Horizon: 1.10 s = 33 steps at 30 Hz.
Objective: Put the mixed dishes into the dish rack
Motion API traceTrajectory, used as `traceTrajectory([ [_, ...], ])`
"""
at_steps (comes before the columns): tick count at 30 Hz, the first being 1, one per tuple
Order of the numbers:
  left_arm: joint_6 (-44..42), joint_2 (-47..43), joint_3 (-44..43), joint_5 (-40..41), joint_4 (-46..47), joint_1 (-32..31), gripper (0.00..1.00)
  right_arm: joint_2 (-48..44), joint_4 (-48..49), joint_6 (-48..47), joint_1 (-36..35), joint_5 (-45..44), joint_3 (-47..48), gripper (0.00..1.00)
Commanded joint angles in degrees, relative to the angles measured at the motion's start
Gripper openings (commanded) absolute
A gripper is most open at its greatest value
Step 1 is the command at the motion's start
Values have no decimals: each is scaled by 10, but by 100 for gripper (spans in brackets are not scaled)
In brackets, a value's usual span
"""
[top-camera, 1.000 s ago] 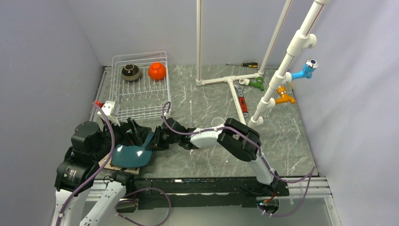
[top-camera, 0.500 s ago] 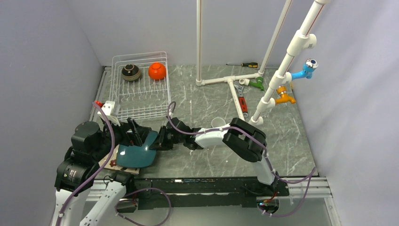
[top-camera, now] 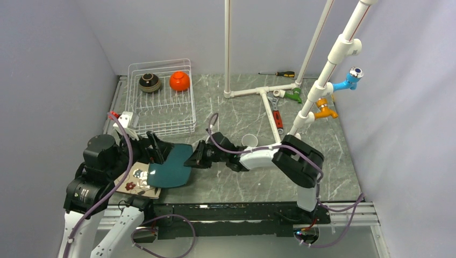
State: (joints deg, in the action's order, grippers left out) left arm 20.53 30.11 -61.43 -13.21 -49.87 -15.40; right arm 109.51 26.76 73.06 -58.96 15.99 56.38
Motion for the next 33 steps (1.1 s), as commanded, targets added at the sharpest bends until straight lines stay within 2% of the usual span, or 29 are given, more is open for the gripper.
traceTrajectory([
  [1, 12, 11, -5, -23, 33, -1, 99, -90, 145, 7, 14, -18, -41, 0],
  [4, 17, 10, 8, -26, 41, -1, 99, -115, 199, 22, 25, -27, -83, 0],
  [11, 9, 31, 12, -23, 48, -2, 99, -168, 238, 42, 46, -22, -136, 0],
  [18, -18, 56, 36, 24, 21, -2, 99, -259, 241, 35, 49, -23, -201, 0],
  [23, -19, 76, 56, 53, 2, -1, 99, -339, 188, 0, 54, -27, -226, 0],
  [28, -7, 80, 83, 17, 19, -1, 99, -416, 181, -19, 63, -25, -263, 0],
  [33, 4, 82, 105, -54, 43, -1, 99, -471, 186, -26, 78, -7, -287, 0],
])
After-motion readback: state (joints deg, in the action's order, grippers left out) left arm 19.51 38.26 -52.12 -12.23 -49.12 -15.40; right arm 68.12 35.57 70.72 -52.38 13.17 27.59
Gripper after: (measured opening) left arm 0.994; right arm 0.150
